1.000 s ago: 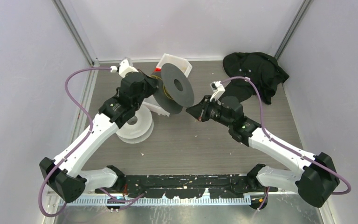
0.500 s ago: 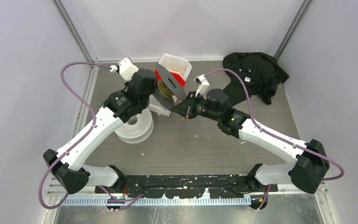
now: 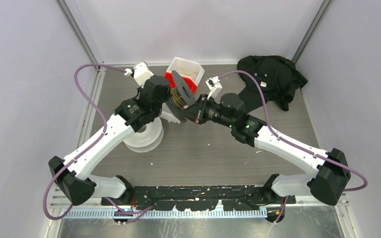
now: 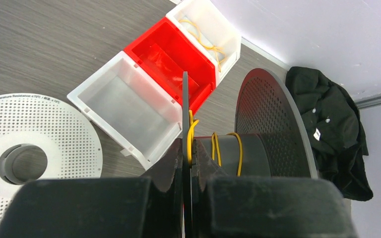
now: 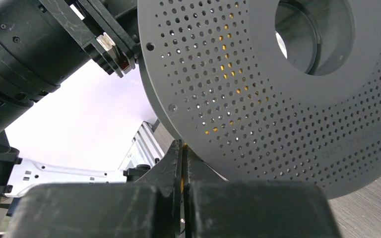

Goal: Wrap the cables

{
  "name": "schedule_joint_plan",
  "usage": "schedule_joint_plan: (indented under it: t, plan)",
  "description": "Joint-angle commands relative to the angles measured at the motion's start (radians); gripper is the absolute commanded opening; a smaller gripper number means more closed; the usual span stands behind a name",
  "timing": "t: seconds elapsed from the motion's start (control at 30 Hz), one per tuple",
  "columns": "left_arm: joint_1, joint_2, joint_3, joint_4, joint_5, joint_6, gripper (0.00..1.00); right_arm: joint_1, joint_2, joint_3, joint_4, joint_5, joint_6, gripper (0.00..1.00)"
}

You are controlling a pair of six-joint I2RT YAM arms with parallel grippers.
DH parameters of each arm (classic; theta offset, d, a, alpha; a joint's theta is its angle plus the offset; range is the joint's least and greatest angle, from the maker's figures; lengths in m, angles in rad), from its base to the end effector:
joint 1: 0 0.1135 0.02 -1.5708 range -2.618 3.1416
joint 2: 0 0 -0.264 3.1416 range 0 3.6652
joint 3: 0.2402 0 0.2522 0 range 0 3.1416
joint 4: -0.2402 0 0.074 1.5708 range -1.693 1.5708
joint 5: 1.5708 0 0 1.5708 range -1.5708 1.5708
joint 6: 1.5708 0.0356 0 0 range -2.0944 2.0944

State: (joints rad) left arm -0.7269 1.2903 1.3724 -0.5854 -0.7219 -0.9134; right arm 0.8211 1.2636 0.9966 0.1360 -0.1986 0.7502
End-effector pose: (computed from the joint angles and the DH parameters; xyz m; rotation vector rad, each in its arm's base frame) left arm 0.2206 -0.1648 0.3985 -0.6017 1.8610 -0.3334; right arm 0.1995 0.2245 0.3442 -0.2311 1.8760 1.3005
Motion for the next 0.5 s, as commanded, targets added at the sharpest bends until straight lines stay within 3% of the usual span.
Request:
schedule_joint_plan:
  t: [0.0,0.17,0.37,0.47]
  plan:
    - [-0.014,-0.02,-0.015,0.126,0.046,0.041,0.0,0.001,-0.034,0.016,0.081,0.036,-0.004,0.01]
    - [-0.014,-0.031,-0.068,0.214,0.115,0.052,0.0,0.0,-0.038,0.001,0.063,0.075,0.002,0.01]
    - [-0.013,-0.092,-0.305,0.603,0.22,0.059,0.0,0.001,-0.09,-0.064,0.021,0.251,0.033,0.0]
    - [-0.014,-0.061,-0.282,0.589,0.264,0.075,0.0,0.001,-0.114,-0.087,0.02,0.277,0.038,0.01]
